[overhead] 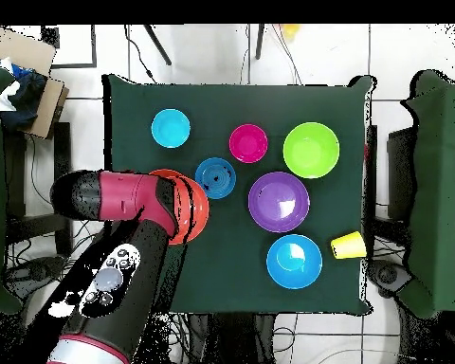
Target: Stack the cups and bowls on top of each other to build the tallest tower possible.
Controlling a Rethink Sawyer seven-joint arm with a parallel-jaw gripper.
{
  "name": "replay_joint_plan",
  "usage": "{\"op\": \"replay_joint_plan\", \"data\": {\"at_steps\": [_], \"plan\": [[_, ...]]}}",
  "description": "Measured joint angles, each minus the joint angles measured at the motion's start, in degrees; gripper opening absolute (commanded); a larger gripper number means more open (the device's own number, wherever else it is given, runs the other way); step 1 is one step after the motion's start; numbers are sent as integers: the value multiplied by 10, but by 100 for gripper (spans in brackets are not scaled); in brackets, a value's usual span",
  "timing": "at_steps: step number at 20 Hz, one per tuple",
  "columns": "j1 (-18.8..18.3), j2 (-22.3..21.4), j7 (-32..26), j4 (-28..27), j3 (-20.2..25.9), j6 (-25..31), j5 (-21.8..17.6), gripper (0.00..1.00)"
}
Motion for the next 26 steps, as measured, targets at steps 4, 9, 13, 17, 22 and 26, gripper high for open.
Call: {"op": "replay_joint_plan", "data": {"at_steps": [4,9,13,17,22,26], "plan": [[0,1,0,-7,-5,0,0,0],[0,3,0,-21,-10,6,0,0],[0,9,0,-44,-14,22,0,0],[1,18,0,-72,-19,52,0,0],[4,29,4,-92,-24,69,0,0],[10,36,11,-99,-28,71,0,0]]}}
